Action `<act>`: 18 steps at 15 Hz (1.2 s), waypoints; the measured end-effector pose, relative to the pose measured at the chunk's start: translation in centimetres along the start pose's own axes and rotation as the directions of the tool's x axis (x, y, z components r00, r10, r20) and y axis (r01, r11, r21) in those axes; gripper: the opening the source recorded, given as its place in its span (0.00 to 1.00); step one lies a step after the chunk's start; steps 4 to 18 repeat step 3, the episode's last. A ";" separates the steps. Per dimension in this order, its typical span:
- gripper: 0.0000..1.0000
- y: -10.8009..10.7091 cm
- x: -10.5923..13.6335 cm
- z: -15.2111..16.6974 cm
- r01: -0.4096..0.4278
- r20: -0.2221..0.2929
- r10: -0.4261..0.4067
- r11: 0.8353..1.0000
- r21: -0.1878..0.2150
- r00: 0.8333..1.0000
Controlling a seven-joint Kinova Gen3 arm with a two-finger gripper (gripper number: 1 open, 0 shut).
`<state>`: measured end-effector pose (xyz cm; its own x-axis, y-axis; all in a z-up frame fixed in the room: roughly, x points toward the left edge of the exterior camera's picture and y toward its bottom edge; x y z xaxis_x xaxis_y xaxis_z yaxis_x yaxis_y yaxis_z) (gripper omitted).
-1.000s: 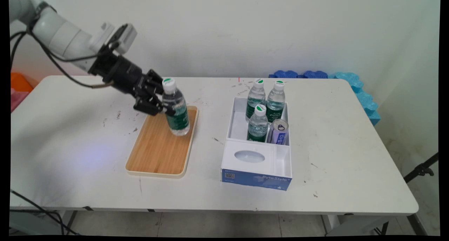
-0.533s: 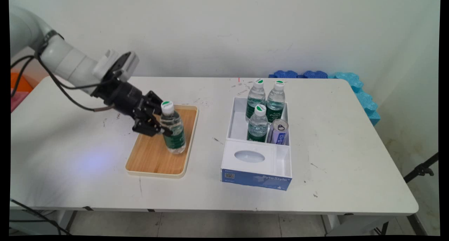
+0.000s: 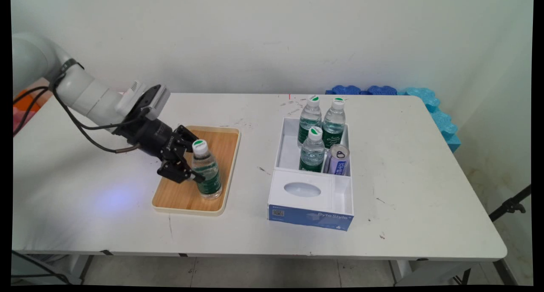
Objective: Place the picked object on the tray
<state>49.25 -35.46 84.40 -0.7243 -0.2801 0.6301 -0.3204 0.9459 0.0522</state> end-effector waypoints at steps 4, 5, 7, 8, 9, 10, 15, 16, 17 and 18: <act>1.00 0.0 -0.4 0.4 -0.002 -0.006 0.002 1.000 -0.001 1.000; 1.00 0.0 -0.4 0.4 -0.002 -0.006 0.002 1.000 -0.001 1.000; 1.00 0.0 -0.4 0.4 -0.002 -0.006 0.002 1.000 -0.001 1.000; 1.00 0.0 -0.4 0.4 -0.002 -0.006 0.002 1.000 -0.001 1.000; 1.00 0.0 -0.4 0.4 -0.002 -0.006 0.002 1.000 -0.001 1.000; 1.00 0.0 -0.4 0.4 -0.002 -0.006 0.002 1.000 -0.001 1.000; 1.00 0.0 -0.4 0.4 -0.002 -0.006 0.002 1.000 -0.001 1.000; 1.00 0.0 -0.4 0.4 -0.002 -0.006 0.002 1.000 -0.001 1.000; 1.00 0.0 -0.4 0.4 -0.002 -0.006 0.002 1.000 -0.001 1.000; 1.00 0.0 -0.4 0.4 -0.002 -0.006 0.002 1.000 -0.001 1.000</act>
